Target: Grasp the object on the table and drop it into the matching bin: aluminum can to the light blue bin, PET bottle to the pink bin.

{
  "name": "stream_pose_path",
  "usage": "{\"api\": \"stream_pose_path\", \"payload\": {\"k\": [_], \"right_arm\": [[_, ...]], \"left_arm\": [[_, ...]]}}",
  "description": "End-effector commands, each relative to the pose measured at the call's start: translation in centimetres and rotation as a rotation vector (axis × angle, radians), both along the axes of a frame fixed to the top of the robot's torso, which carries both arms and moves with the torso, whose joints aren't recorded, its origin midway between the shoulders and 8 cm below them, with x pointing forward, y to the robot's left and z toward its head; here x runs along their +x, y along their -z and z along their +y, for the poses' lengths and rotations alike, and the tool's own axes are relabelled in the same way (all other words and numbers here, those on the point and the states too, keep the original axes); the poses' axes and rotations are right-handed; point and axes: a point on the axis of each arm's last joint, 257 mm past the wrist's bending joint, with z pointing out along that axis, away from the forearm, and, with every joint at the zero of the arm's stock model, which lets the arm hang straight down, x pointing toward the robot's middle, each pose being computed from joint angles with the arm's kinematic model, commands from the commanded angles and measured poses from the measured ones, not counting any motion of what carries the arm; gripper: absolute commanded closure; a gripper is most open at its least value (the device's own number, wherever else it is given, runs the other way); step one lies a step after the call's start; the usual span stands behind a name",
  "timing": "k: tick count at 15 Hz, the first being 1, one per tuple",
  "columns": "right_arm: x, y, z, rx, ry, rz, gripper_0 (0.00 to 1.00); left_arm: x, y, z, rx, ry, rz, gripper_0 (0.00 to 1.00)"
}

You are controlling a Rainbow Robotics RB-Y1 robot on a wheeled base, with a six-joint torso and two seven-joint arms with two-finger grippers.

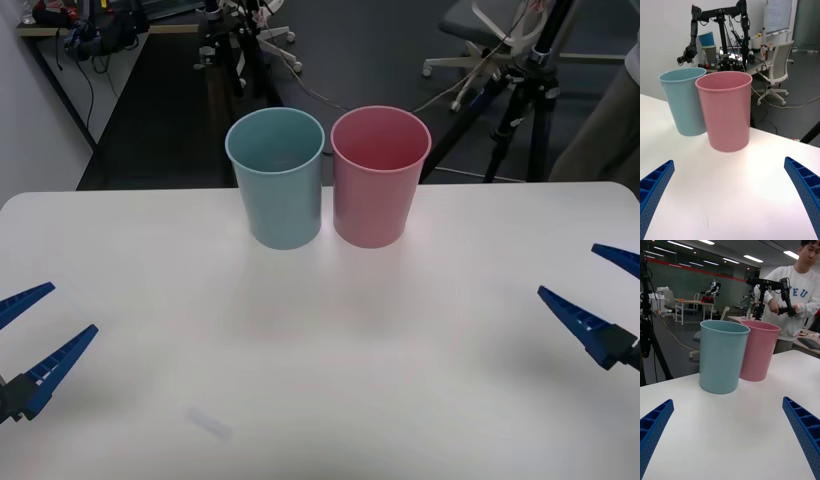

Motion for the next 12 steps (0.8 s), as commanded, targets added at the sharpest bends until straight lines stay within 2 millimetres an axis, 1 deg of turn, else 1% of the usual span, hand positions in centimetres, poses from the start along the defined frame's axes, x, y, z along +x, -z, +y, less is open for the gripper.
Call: {"api": "stream_pose_path", "payload": {"k": [1,3,6,12], "right_arm": [[-2.6,1.3,-1.9,0.003,-0.012,0.044,0.00],[-3.5,1.9,-3.1,-0.008,-0.017,0.056,0.00],[-4.1,2.4,-4.3,-0.032,-0.005,0.055,0.00],[-4.5,2.7,-4.2,-0.018,-0.015,0.055,0.00]], "left_arm": [[0.0,0.0,0.0,0.000,0.000,0.000,0.00],[0.0,0.0,0.0,0.000,0.000,0.000,0.00],[0.0,0.0,0.0,0.000,0.000,0.000,0.00],[0.0,0.0,0.0,0.000,0.000,0.000,0.00]]}}
